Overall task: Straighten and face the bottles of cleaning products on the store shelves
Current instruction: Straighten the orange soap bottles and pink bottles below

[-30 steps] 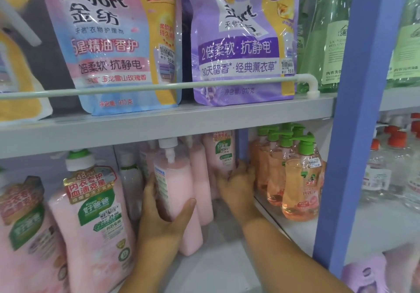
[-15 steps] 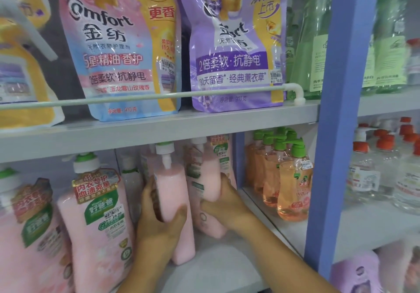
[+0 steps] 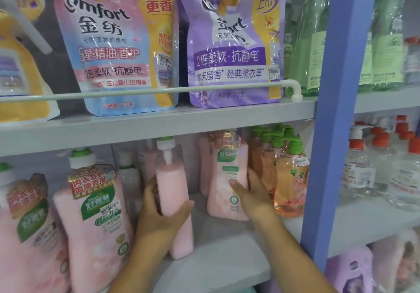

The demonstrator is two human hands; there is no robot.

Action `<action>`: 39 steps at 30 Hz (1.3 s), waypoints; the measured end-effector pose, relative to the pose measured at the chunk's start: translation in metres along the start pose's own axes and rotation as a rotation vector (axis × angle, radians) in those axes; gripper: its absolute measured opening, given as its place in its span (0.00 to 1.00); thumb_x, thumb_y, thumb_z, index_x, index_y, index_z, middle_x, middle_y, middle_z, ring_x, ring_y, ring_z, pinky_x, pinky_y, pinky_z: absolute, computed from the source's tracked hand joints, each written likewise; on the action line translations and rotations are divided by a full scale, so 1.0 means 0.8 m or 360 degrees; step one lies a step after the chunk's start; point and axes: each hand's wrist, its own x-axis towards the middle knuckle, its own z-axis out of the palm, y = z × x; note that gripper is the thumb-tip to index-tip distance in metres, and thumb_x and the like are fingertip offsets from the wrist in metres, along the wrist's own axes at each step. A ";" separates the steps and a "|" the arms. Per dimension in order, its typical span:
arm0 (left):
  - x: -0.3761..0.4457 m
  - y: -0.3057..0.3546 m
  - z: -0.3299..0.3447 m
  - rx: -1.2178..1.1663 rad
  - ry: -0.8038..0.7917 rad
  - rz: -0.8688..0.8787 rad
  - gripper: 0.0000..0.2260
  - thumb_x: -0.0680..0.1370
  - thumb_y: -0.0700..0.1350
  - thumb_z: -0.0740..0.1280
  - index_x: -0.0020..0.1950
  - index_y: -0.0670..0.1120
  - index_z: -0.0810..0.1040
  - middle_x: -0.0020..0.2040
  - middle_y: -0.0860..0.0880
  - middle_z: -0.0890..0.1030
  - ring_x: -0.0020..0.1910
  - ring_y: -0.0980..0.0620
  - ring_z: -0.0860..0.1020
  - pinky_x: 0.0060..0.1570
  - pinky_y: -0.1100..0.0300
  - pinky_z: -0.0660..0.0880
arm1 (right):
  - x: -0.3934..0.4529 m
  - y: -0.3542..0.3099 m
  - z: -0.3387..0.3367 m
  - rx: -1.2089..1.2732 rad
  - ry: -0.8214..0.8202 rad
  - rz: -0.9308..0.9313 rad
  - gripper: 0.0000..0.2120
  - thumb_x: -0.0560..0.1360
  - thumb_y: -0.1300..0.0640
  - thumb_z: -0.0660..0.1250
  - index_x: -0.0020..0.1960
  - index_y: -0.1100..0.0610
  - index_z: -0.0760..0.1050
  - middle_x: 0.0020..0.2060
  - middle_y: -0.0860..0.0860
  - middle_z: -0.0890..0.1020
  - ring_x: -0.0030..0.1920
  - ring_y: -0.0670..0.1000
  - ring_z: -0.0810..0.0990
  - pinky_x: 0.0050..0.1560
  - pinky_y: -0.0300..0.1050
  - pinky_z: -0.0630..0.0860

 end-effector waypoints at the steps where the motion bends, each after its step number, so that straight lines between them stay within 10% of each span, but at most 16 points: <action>1: 0.000 -0.001 0.000 0.0012 -0.0003 0.0001 0.37 0.70 0.42 0.82 0.68 0.66 0.65 0.48 0.80 0.77 0.45 0.78 0.78 0.40 0.74 0.73 | 0.000 0.000 -0.001 -0.0013 -0.0115 0.0006 0.15 0.80 0.62 0.69 0.59 0.43 0.75 0.48 0.39 0.87 0.44 0.38 0.85 0.37 0.28 0.77; 5: -0.001 -0.006 -0.003 0.0046 -0.0095 -0.0029 0.25 0.73 0.47 0.78 0.61 0.68 0.71 0.47 0.77 0.80 0.45 0.76 0.79 0.35 0.79 0.73 | 0.004 -0.004 0.000 -0.0292 -0.0230 -0.0008 0.19 0.82 0.65 0.64 0.66 0.46 0.74 0.59 0.41 0.77 0.50 0.37 0.81 0.40 0.24 0.76; 8: -0.004 -0.009 0.000 0.0080 -0.0117 -0.0021 0.18 0.75 0.46 0.75 0.57 0.64 0.75 0.52 0.68 0.83 0.51 0.68 0.81 0.47 0.74 0.74 | 0.008 0.003 0.005 -0.0351 -0.0030 -0.0001 0.27 0.79 0.68 0.63 0.75 0.50 0.70 0.70 0.53 0.74 0.66 0.52 0.76 0.66 0.48 0.77; 13: -0.005 -0.008 0.000 0.0141 -0.0083 0.0023 0.17 0.75 0.47 0.76 0.58 0.62 0.76 0.58 0.59 0.80 0.52 0.65 0.80 0.48 0.68 0.73 | -0.003 -0.004 0.051 -0.0678 -0.0077 0.0037 0.64 0.53 0.31 0.76 0.81 0.49 0.52 0.66 0.47 0.63 0.69 0.49 0.64 0.74 0.51 0.66; 19: -0.011 -0.005 -0.003 0.0079 -0.0092 0.0018 0.18 0.73 0.47 0.78 0.54 0.67 0.78 0.49 0.73 0.82 0.46 0.73 0.80 0.39 0.79 0.73 | -0.001 0.008 0.075 -0.0845 0.0275 -0.0112 0.52 0.61 0.46 0.82 0.75 0.57 0.57 0.63 0.53 0.64 0.66 0.57 0.66 0.65 0.49 0.71; 25: -0.007 -0.009 0.001 0.0015 -0.0188 -0.0016 0.10 0.79 0.44 0.72 0.55 0.56 0.74 0.51 0.58 0.84 0.53 0.61 0.82 0.43 0.72 0.75 | 0.009 0.012 0.054 -0.0942 0.0337 -0.0080 0.56 0.58 0.43 0.84 0.74 0.57 0.54 0.64 0.55 0.62 0.66 0.58 0.64 0.67 0.52 0.72; 31: -0.011 -0.004 0.009 0.0131 -0.0390 0.0033 0.15 0.74 0.63 0.61 0.58 0.60 0.70 0.51 0.73 0.81 0.50 0.77 0.77 0.43 0.81 0.69 | 0.017 0.014 0.045 -0.0903 0.0174 -0.0071 0.51 0.65 0.43 0.81 0.76 0.56 0.55 0.67 0.55 0.63 0.68 0.58 0.65 0.68 0.53 0.70; 36: -0.001 0.001 0.038 0.0196 -0.0645 0.0095 0.16 0.75 0.69 0.57 0.63 0.78 0.66 0.61 0.76 0.77 0.60 0.76 0.74 0.56 0.78 0.69 | -0.011 0.001 0.015 -0.0022 0.0318 0.0065 0.24 0.75 0.34 0.68 0.67 0.43 0.73 0.59 0.45 0.82 0.60 0.48 0.81 0.56 0.45 0.80; 39: 0.010 0.007 0.066 0.0415 -0.0681 0.0239 0.12 0.75 0.70 0.54 0.58 0.79 0.68 0.58 0.72 0.77 0.58 0.73 0.75 0.53 0.78 0.68 | -0.047 0.002 0.012 0.0030 0.0209 -0.0087 0.32 0.64 0.28 0.70 0.65 0.34 0.71 0.56 0.38 0.83 0.54 0.39 0.82 0.49 0.34 0.78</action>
